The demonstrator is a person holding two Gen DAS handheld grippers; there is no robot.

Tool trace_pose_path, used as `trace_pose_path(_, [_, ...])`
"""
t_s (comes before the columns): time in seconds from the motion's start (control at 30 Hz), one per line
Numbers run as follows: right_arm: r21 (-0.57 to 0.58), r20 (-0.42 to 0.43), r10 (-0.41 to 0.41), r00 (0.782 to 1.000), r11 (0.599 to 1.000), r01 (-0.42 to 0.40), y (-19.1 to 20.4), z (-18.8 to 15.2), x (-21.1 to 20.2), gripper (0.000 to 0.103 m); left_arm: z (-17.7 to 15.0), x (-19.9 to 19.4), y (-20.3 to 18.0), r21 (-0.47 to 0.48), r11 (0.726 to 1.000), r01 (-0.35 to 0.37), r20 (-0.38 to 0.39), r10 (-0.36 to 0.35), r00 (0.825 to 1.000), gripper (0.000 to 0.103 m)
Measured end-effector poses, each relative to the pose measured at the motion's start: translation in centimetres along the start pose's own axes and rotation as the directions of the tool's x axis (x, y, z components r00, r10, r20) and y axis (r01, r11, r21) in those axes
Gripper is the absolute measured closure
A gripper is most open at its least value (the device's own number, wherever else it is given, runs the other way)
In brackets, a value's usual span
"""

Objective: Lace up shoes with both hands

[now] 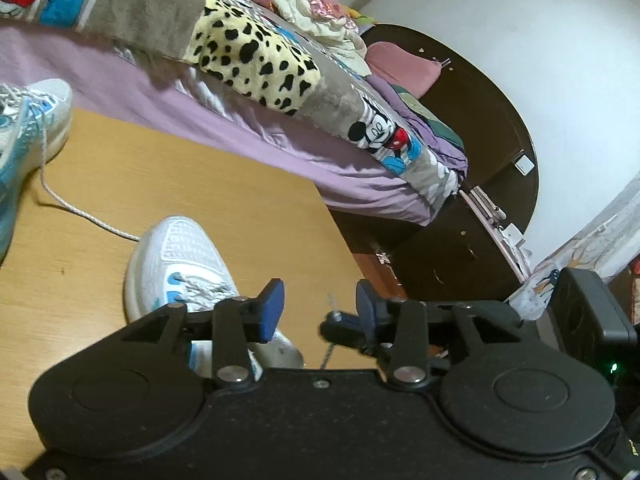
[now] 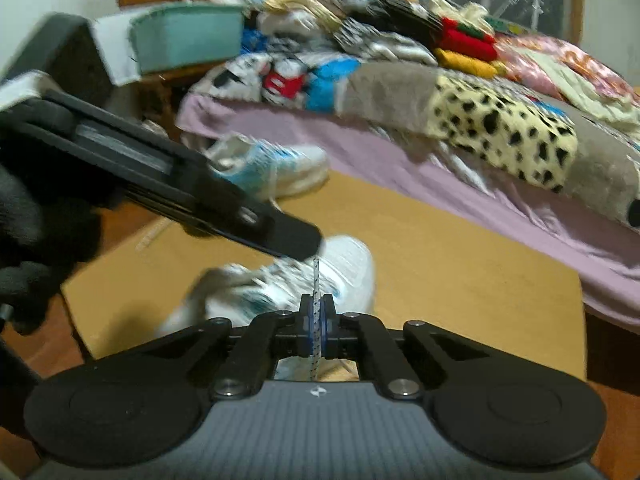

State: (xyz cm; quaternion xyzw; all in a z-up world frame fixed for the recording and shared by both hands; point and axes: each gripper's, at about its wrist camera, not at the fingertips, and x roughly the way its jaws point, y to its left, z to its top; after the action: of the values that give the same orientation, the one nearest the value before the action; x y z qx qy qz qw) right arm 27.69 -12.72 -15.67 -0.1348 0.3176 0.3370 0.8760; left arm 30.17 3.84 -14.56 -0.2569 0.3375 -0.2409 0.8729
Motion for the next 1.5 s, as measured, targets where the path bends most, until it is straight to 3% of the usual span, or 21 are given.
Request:
trace_pose_path(0.3, [0.022, -0.060, -0.107, 0.992, 0.994, 0.109, -1.3, -0.3, -0.2, 0.098, -1.0, -2.2, 0.4, 0.016, 0.992, -0.126, 0.033, 0.125, 0.992, 0.046])
trace_pose_path(0.6, [0.022, -0.053, -0.133, 0.990, 0.991, 0.134, -1.8, 0.0, -0.8, 0.098, -2.7, -4.0, -0.8, 0.070, 0.964, -0.257, 0.057, 0.253, 0.966, 0.046])
trace_pose_path(0.8, [0.010, -0.051, -0.130, 0.990, 0.991, 0.130, -1.7, 0.1, -1.0, 0.098, -3.3, -3.9, -1.2, 0.117, 0.944, -0.310, 0.060, 0.305, 0.951, 0.039])
trace_pose_path(0.9, [-0.006, -0.058, -0.133, 0.989, 0.991, 0.133, -1.5, -0.1, -1.0, 0.098, -3.7, -3.5, -1.4, 0.176, 0.921, -0.349, 0.057, 0.344, 0.937, 0.039])
trace_pose_path(1.1, [-0.003, -0.071, -0.133, 0.988, 0.991, 0.134, -1.7, -0.2, -0.6, 0.098, -4.0, -2.9, -0.8, 0.204, 0.911, -0.357, 0.016, 0.362, 0.932, 0.040])
trace_pose_path(1.3, [-0.009, -0.076, -0.131, 0.988, 0.991, 0.131, -2.0, -0.4, -0.3, 0.098, -4.3, -2.3, -1.1, 0.270, 0.895, -0.354, -0.003, 0.368, 0.930, 0.046])
trace_pose_path(1.5, [-0.007, -0.081, -0.121, 0.989, 0.993, 0.121, -2.0, -0.2, 0.5, 0.098, -4.3, -1.4, -0.8, 0.312, 0.882, -0.355, -0.030, 0.382, 0.924, 0.071])
